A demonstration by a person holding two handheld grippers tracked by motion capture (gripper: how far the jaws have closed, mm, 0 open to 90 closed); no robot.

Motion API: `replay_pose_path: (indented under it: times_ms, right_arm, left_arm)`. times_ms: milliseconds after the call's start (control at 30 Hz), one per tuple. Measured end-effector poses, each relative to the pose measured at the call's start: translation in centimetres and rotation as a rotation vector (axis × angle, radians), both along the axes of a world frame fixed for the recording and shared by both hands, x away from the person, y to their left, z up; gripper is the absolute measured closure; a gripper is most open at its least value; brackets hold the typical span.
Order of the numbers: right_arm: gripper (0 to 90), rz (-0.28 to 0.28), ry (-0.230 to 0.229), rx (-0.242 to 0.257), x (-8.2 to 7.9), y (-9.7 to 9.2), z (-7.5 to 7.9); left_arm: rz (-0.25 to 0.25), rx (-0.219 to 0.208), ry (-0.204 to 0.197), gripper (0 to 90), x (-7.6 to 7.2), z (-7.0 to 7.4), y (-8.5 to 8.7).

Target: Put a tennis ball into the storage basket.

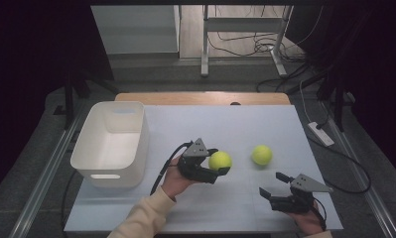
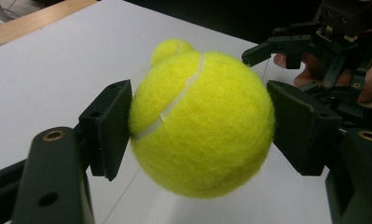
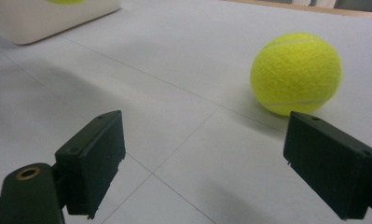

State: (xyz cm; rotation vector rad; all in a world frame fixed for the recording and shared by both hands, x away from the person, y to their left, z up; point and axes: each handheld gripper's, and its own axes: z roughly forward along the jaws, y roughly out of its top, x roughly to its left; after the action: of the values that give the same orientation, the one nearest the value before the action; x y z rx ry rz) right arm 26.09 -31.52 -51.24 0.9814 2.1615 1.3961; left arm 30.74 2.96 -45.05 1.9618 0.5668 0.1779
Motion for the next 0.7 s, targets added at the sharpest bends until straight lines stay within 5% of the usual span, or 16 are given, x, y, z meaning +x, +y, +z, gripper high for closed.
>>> replay_pose_path:
  times_ms: [700]
  right_arm:
    - [12.7,0.001,-0.005,-0.001,0.0,0.0,0.0]
  left_arm:
    - [0.062,-0.084,-0.064,27.4,-0.6,2.7,3.2]
